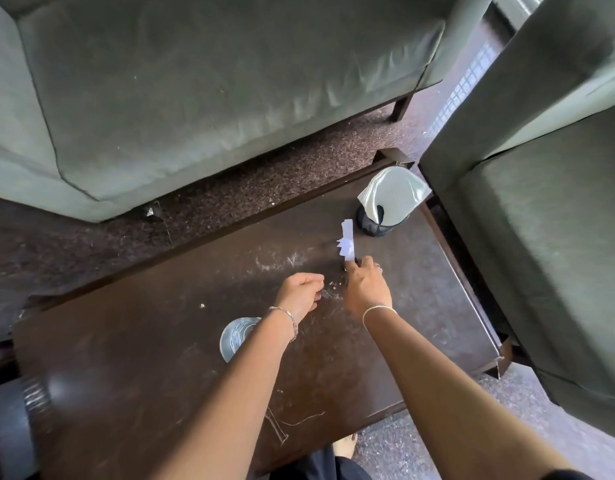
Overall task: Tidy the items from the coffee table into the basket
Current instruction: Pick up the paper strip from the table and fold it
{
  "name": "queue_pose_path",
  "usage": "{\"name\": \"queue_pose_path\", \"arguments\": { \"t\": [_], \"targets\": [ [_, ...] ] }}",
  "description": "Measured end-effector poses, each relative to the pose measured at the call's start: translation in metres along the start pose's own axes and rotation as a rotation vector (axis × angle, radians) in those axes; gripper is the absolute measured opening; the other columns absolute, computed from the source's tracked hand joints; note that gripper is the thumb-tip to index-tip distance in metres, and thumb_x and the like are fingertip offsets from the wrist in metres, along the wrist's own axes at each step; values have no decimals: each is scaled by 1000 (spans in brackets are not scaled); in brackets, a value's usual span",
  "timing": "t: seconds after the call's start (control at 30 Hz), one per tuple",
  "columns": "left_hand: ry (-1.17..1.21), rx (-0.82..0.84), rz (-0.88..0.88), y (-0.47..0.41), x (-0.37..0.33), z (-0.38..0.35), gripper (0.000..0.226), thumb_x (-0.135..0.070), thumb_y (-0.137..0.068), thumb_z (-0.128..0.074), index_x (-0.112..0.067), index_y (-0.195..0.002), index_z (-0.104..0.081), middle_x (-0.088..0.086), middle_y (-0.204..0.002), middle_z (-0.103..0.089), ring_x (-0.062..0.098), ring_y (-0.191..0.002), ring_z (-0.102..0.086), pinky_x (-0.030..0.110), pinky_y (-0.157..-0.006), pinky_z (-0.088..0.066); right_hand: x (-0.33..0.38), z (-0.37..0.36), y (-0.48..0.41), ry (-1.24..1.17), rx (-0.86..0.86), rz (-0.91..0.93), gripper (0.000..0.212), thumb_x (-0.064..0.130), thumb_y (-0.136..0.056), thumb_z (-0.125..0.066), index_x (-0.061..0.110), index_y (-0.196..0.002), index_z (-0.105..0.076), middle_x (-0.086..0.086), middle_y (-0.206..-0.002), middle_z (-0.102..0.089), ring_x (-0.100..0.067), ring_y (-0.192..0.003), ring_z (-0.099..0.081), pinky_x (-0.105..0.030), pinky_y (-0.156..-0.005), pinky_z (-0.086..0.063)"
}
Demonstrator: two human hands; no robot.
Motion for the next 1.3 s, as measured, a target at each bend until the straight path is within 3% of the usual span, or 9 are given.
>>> {"name": "queue_pose_path", "arguments": {
  "t": [0.23,0.33,0.47,0.6,0.77,0.87,1.03,1.2,1.3],
  "targets": [
    [-40,-27,-11,-14,16,-4,13,-12,-91,-57,-19,-94,-67,0,-92,-67,10,-75,-60,23,-73,-52,1,-2,-25,-80,-242,-40,12,16,-95,-52,8,-104,-53,-11,-111,-50,-33,-105,-48,-40,-74,-44],
    [-55,-19,-9,-17,19,-4,14,-12,-92,-56,-17,-96,-67,2,-92,-67,9,-72,-59,22,-70,-50,-4,-2,-34,-215,-306,-182,22,11,-87,-60,9,-104,-46,-11,-108,-58,-35,-105,-53,-40,-76,-44],
    [-54,0,-4,-12,18,-3,14,-11,-92,-55,-16,-99,-67,4,-96,-67,9,-72,-58,23,-69,-49,-14,-7,-41,-586,-207,-367,28,9,-82,-59,10,-108,-50,-7,-103,-66,-31,-99,-60,-32,-74,-42],
    [14,3,-4,3,10,-1,15,-10,-92,-54,-16,-98,-66,3,-93,-66,8,-70,-59,21,-68,-49,-13,-5,-31,-644,-73,-326,5,16,-82,-64,15,-86,-65,-2,-78,-65,-25,-79,-61,-30,-68,-46],
    [121,-26,-18,36,2,-1,15,-11,-93,-56,-13,-107,-61,-2,-80,-60,10,-68,-56,24,-69,-50,2,7,17,-1070,14,-300,11,20,-86,-69,9,-87,-67,-3,-70,-61,-12,-56,-51,-28,-58,-45],
    [189,-37,-35,68,0,1,4,-17,-92,-61,-15,-94,-60,0,-79,-61,10,-65,-58,23,-64,-52,16,17,57,-1259,81,-257,12,23,-89,-68,12,-86,-65,-1,-67,-60,-9,-53,-50,-23,-54,-44],
    [279,-120,-146,133,1,14,25,-7,-89,-62,4,-112,-64,20,-98,-68,28,-86,-66,30,-70,-53,40,38,130,-1385,94,-174,18,23,-89,-68,18,-75,-59,2,-62,-53,-7,-53,-46,-19,-54,-41],
    [331,-159,-241,203,12,36,19,-2,-89,-61,2,-106,-67,8,-80,-68,8,-59,-65,18,-60,-53,65,58,198,-1500,107,-98,18,20,-91,-66,16,-77,-56,0,-61,-52,-10,-56,-49,-21,-59,-42],
    [347,-194,-294,241,22,53,17,-2,-87,-63,3,-102,-69,5,-71,-63,10,-59,-59,14,-53,-49,79,64,232,-1579,105,-73,11,16,-92,-64,11,-85,-57,-2,-65,-53,-10,-57,-50,-22,-63,-45]
  ]
}}
Point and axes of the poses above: each hand's wrist, its own y-axis away from the middle knuckle, its own z-axis out of the back of the hand, x = y × z, the point moved 4 cm from there along -y, towards the middle knuckle
